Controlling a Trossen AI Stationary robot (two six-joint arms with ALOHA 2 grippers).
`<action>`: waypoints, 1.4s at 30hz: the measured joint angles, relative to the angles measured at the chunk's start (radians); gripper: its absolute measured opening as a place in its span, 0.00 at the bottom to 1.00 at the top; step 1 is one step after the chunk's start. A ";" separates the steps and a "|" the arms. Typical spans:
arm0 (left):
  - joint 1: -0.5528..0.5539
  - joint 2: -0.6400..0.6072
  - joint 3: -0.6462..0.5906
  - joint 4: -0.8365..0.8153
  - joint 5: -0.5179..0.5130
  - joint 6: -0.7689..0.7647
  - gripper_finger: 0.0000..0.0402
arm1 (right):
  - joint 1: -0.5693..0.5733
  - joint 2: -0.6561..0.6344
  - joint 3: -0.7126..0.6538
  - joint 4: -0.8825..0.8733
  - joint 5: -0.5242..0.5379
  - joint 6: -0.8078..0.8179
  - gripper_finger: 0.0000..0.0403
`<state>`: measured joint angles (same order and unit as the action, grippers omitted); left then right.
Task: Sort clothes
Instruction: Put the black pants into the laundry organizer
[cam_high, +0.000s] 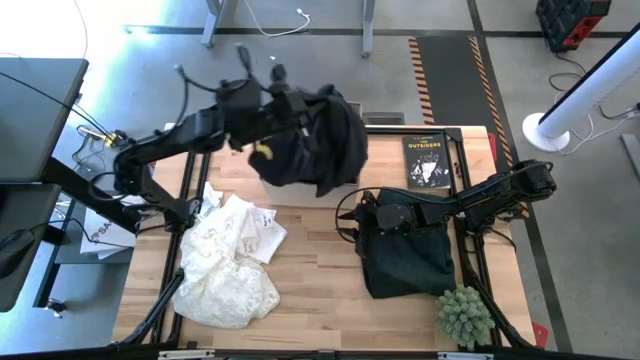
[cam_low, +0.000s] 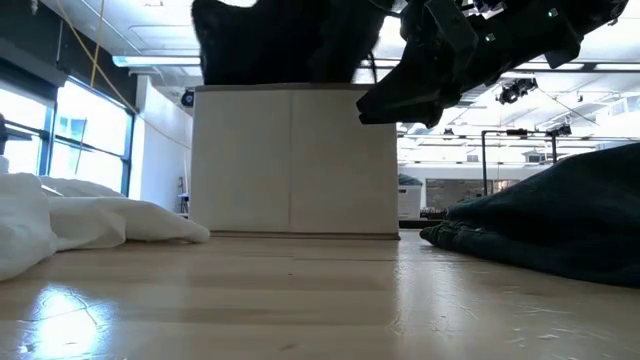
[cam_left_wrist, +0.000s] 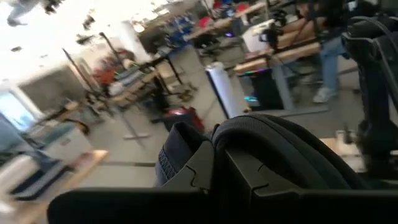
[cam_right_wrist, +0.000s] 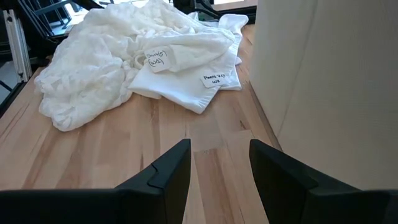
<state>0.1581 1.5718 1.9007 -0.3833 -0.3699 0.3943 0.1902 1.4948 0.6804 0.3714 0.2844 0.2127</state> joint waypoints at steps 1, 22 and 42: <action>0.017 0.012 0.000 0.012 0.024 -0.023 0.03 | 0.000 0.000 0.000 0.000 0.000 0.000 0.40; 0.177 0.026 -0.104 -0.546 0.036 -0.248 0.03 | 0.000 0.000 0.000 -0.009 0.000 -0.001 0.40; 0.193 0.021 -0.141 -0.751 0.045 -0.382 0.20 | 0.000 0.000 0.000 -0.008 0.000 0.009 0.40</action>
<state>0.3506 1.5925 1.7598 -1.1346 -0.3253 0.0119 0.1905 1.4948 0.6804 0.3630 0.2844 0.2217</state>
